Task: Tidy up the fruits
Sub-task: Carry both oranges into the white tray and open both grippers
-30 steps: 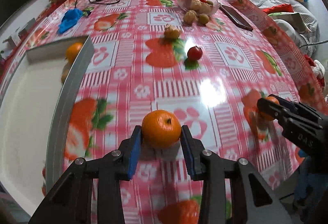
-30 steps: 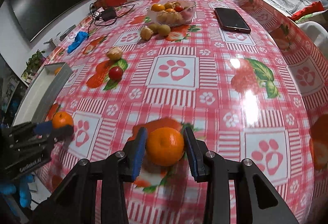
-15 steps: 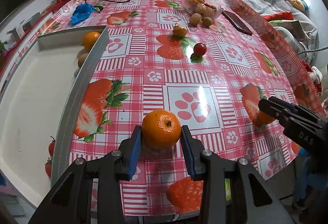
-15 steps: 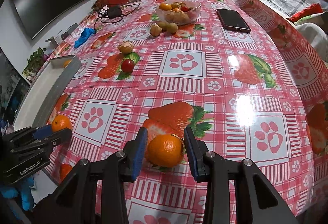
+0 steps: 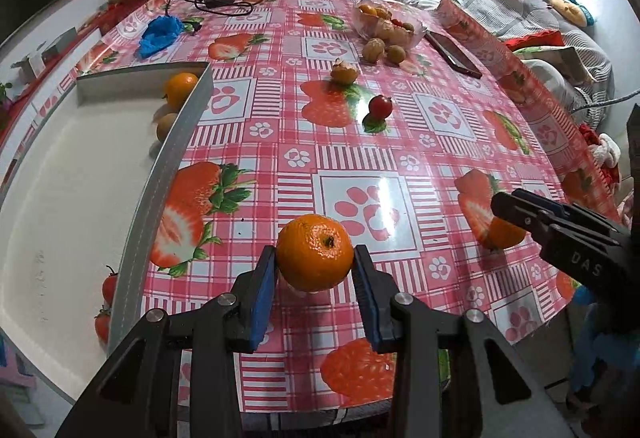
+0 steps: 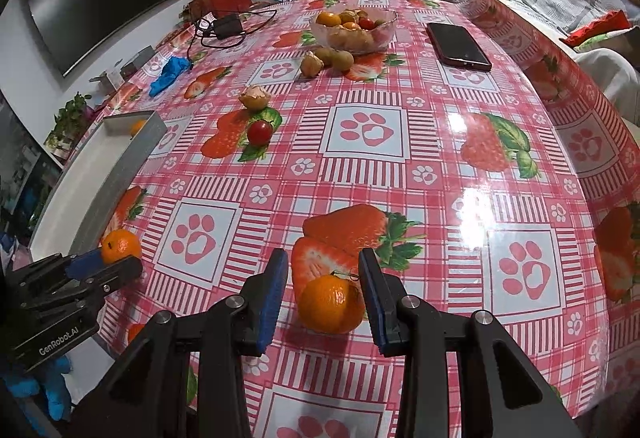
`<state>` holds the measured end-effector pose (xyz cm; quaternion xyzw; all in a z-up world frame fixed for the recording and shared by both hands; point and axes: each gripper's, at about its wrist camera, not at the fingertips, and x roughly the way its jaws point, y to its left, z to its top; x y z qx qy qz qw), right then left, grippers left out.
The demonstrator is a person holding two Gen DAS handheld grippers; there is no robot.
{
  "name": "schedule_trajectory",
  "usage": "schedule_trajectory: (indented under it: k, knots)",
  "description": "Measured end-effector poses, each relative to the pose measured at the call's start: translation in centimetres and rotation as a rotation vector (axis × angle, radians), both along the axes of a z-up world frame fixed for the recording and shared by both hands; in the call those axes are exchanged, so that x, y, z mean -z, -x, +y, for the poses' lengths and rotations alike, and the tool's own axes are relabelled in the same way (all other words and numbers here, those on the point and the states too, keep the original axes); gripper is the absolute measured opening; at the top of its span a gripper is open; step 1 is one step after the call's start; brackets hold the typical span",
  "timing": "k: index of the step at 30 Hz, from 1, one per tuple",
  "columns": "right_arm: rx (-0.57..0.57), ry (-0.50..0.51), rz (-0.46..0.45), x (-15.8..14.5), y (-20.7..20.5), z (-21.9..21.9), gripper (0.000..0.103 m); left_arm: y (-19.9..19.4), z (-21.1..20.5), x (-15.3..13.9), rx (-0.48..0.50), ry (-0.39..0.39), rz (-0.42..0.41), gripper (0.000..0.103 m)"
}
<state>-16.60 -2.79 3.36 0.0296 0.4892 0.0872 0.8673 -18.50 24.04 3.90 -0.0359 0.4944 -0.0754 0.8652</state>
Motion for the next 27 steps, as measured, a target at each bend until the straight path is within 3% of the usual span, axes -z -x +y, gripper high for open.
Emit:
schedule_trajectory:
  k: [11, 22, 23, 25, 26, 27]
  knots:
    - [-0.015, 0.003, -0.006, -1.2, -0.2, 1.1, 0.039, -0.1, 2.4, -2.8, -0.031, 0.036, -0.073, 0.041]
    - [-0.069, 0.021, -0.022, -2.2, -1.0, 4.0, 0.039, 0.2, 6.8, -3.6, -0.108, 0.062, -0.104, 0.041]
    - [-0.069, 0.028, -0.028, -2.3, -0.9, 3.9, 0.041, 0.2, 7.1, -3.5, -0.111, 0.064, -0.102, 0.041]
    - [-0.046, 0.050, -0.032, -2.2, -0.4, 3.2, 0.059, 0.3, 7.3, -3.2, -0.112, 0.068, -0.098, 0.041]
    - [-0.033, 0.064, -0.040, -2.2, 0.0, 2.8, 0.078, 0.3, 7.4, -3.1, -0.113, 0.071, -0.095, 0.041]
    - [-0.019, 0.085, -0.052, -2.2, 0.5, 2.4, 0.083, 0.3, 7.4, -2.9, -0.113, 0.075, -0.092, 0.041]
